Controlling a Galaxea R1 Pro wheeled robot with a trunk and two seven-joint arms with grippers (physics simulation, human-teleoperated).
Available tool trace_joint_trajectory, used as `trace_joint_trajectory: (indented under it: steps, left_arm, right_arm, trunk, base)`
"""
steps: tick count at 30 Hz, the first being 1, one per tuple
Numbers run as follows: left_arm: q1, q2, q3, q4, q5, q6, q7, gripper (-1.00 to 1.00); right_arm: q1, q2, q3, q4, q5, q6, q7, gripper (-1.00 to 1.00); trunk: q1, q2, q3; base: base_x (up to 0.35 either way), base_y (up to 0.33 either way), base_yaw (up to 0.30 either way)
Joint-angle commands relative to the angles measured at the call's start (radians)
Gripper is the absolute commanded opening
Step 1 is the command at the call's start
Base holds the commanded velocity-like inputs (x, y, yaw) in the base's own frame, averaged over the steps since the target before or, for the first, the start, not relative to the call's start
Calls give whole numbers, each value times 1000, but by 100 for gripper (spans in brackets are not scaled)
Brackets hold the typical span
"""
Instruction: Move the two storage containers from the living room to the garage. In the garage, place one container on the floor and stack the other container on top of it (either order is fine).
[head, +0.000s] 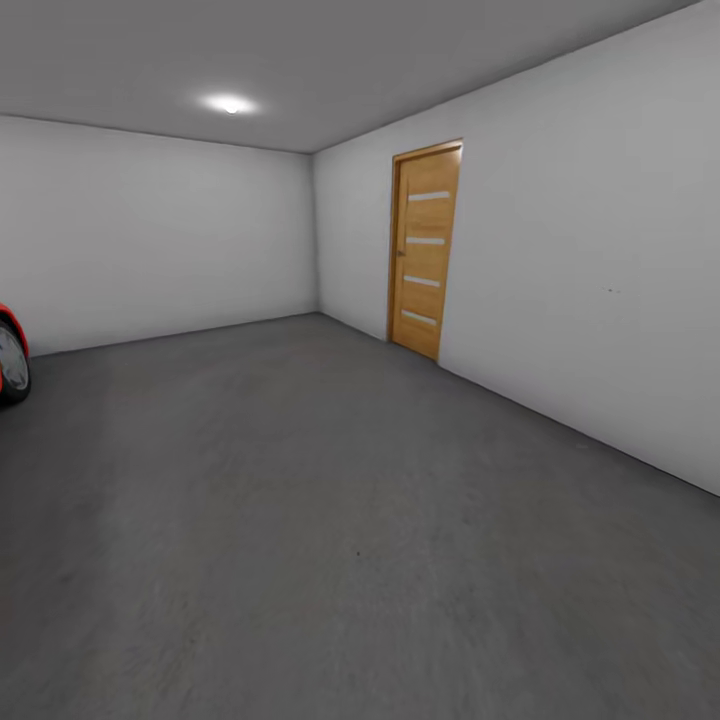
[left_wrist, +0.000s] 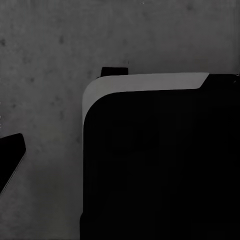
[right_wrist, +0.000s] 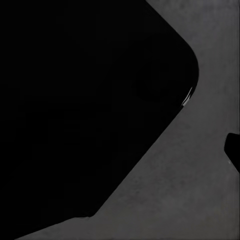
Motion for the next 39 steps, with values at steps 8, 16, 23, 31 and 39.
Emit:
trace_joint_trajectory:
  steps: [8,16,23,31,39]
  left_arm:
    - [0,0,1,0,2,-2,-1,100]
    - [0,0,1,0,2,-2,-1,100]
    - [0,0,1,0,2,-2,1,100]
    - [0,0,1,0,3,-2,1,100]
    - [0,0,1,7,3,-2,1,100]
  right_arm:
    - [0,-1,4,-1,2,-1,-2,100]
    - [0,4,7,-1,4,-1,-2,100]
    - [0,2,7,-1,5,-1,-2,100]
    - [0,3,7,-1,6,-1,-2,100]
    - [0,3,8,-1,5,-1,-2,100]
  trunk:
    - [1,0,-1]
    - [1,0,-1]
    - [1,0,-1]
    - [1,0,-1]
    - [1,0,-1]
  base:
    - [322,0,0]
    - [322,0,0]
    - [322,0,0]
    - [322,0,0]
    - [322,0,0]
